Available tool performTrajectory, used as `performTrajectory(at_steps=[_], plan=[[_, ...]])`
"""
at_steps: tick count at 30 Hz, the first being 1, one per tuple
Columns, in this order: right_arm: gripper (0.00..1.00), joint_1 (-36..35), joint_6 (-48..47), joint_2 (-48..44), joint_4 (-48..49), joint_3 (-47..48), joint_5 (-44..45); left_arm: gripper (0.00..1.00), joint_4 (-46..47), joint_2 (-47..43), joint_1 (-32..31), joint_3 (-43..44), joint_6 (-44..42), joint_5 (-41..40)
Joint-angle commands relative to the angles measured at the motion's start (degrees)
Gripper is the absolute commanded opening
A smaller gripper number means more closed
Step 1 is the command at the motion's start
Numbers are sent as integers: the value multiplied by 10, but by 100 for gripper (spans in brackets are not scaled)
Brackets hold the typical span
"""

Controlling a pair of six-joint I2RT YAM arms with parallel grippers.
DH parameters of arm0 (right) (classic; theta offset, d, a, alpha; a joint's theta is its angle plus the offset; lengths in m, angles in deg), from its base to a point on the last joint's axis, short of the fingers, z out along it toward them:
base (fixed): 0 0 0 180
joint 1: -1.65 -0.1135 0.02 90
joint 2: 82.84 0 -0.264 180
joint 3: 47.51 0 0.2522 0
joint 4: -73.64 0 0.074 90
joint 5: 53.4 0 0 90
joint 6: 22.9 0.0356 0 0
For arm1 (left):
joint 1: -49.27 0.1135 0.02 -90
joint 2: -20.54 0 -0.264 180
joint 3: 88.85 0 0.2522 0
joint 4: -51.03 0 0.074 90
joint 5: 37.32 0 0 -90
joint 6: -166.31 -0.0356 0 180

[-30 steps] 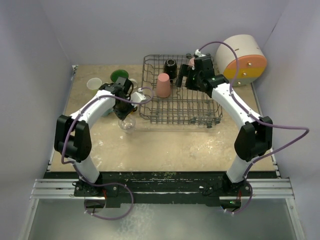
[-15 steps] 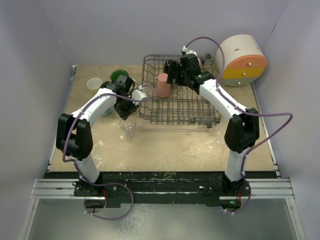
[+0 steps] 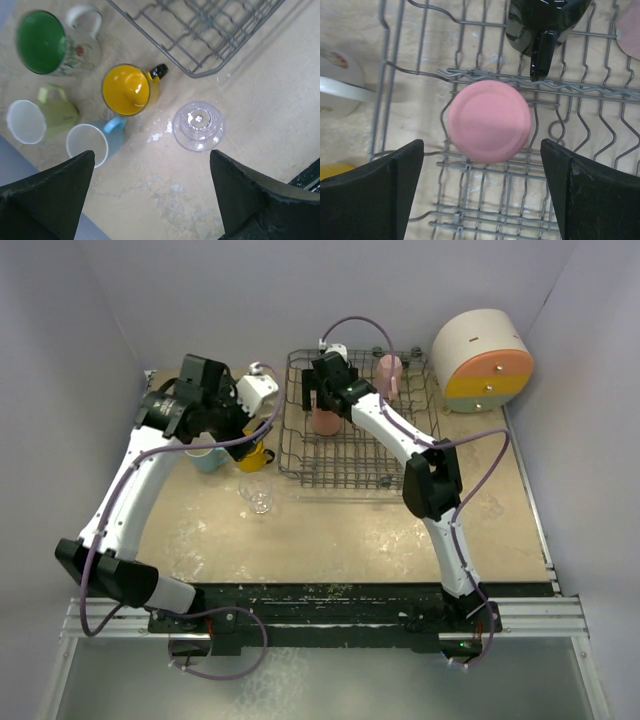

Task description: Unload the cups from the dish rack

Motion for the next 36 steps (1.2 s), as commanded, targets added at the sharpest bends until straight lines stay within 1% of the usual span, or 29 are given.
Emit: performTrajectory(at_steps=[1, 5, 9, 13, 16, 18, 19, 21, 23, 28, 29, 30, 31, 33, 34, 36], plan=[[100, 4, -28, 15, -19, 44, 53, 99, -31, -31, 18, 56, 21, 41], [97, 4, -36, 27, -14, 47, 54, 99, -29, -30, 29, 60, 30, 46], [85, 4, -36, 26, -13, 42, 42, 99, -18, -29, 44, 53, 36, 48], [65, 4, -38, 7, -5, 33, 32, 99, -12, -24, 72, 60, 48, 64], [46, 4, -47, -14, 3, 35, 28, 99, -9, -26, 97, 60, 54, 89], [35, 4, -52, -29, 3, 42, 26, 100, -2, -28, 106, 53, 55, 99], [31, 4, -53, -36, 1, 47, 24, 99, 3, -30, 108, 45, 54, 101], [28, 5, -54, -50, -2, 54, 22, 99, 12, -35, 109, 31, 50, 103], [28, 5, -51, -73, -4, 47, 19, 99, 27, -42, 110, 12, 46, 105], [27, 3, -43, -152, 0, -12, -17, 99, 71, -59, 110, -35, 35, 120], [28, 3, -45, -169, 8, -29, -22, 99, 79, -60, 110, -41, 34, 123], [31, 3, -50, -183, 17, -43, -24, 99, 82, -59, 110, -43, 35, 124], [39, 3, -54, -188, 5, -48, -25, 99, 78, -56, 110, -41, 37, 127], [63, 4, -49, -181, -10, -50, -25, 99, 65, -53, 110, -34, 37, 133], [72, 4, -53, -177, -12, -53, -25, 99, 63, -55, 110, -34, 36, 134], [83, 3, -59, -169, 5, -72, -26, 99, 64, -61, 110, -38, 36, 136]])
